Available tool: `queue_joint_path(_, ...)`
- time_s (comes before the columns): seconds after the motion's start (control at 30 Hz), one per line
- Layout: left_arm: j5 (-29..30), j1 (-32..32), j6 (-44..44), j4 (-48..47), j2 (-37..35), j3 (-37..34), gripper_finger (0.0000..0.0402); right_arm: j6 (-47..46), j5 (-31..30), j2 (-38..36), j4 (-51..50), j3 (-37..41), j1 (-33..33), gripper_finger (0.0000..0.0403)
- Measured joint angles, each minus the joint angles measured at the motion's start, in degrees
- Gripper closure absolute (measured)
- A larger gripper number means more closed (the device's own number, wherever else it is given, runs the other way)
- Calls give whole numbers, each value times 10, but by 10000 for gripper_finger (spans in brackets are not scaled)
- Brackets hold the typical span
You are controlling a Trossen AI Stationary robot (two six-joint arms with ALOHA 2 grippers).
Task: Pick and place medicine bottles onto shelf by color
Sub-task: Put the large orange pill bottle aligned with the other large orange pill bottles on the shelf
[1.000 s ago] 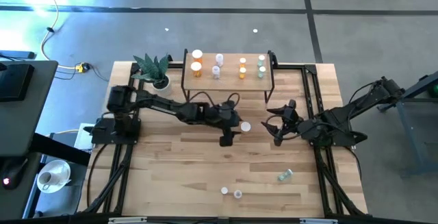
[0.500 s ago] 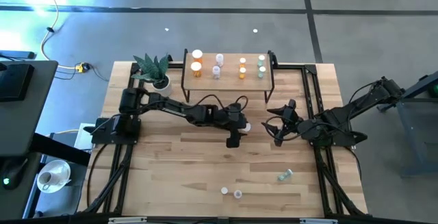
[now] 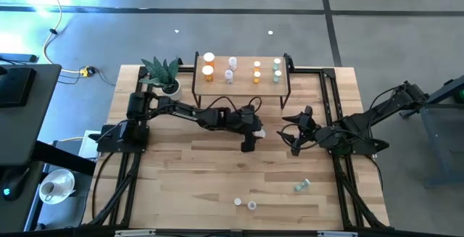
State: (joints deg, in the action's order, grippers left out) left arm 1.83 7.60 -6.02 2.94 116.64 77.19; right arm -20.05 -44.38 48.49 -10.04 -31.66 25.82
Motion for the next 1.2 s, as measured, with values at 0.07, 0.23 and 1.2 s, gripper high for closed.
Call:
queue_joint_path(0.07,-6,-1,-1,-1,0,0,154,0,0,0,0,0,0,131)
queue_joint_path(0.23,-4,-2,-1,2,3,0,154,0,0,0,0,0,0,131)
queue_joint_path(1.2,29,9,9,7,35,0,154,0,0,0,0,0,0,131)
